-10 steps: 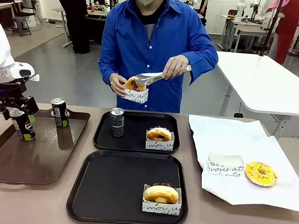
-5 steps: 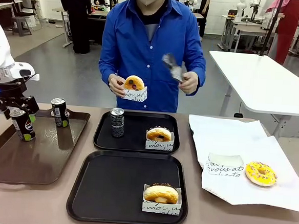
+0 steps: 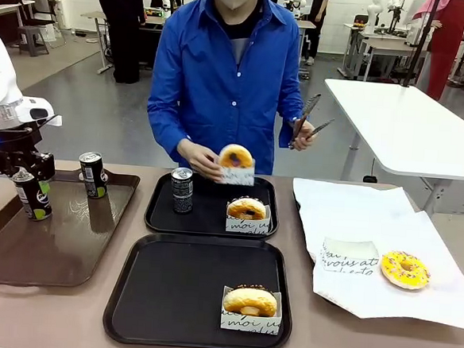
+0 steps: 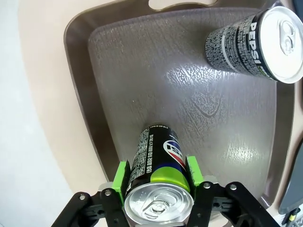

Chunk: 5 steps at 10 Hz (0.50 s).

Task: Set up donuts and drinks on trays.
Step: Pick up one Pepsi coke from the Handle tray and place it on the Flat Tray without a Pepsi coke.

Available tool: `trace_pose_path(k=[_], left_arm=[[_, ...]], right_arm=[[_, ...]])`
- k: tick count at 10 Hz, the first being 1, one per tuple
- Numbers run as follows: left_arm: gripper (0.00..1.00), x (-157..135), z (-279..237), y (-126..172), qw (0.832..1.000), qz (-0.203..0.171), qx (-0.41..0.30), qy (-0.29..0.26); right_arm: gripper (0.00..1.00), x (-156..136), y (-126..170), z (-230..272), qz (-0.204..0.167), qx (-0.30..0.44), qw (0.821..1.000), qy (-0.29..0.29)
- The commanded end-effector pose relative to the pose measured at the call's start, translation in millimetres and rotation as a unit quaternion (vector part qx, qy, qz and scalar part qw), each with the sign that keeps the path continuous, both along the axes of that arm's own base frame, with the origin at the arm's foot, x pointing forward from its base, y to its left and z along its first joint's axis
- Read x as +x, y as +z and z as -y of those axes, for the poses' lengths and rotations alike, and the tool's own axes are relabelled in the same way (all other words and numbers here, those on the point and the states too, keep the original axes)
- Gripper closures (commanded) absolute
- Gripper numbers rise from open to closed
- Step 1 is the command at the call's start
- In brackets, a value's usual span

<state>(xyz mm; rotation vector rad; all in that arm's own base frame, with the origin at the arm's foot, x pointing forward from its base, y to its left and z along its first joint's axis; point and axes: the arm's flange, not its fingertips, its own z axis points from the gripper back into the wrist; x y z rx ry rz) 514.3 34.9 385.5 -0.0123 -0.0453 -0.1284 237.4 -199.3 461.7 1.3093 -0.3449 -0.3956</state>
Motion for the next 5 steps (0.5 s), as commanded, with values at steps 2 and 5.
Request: trace_pose_path(k=[2,5], left_arm=[[0.98,-3,-3,3,1.000,-0.020,-0.003,0.002],[1.00,-5,2,26,0.999,-0.052,0.000,-0.002]], right_arm=[[0.00,0,0,0,0.006,0.006,1.000,0.002],[0.00,0,0,0,0.006,0.006,1.000,0.002]])
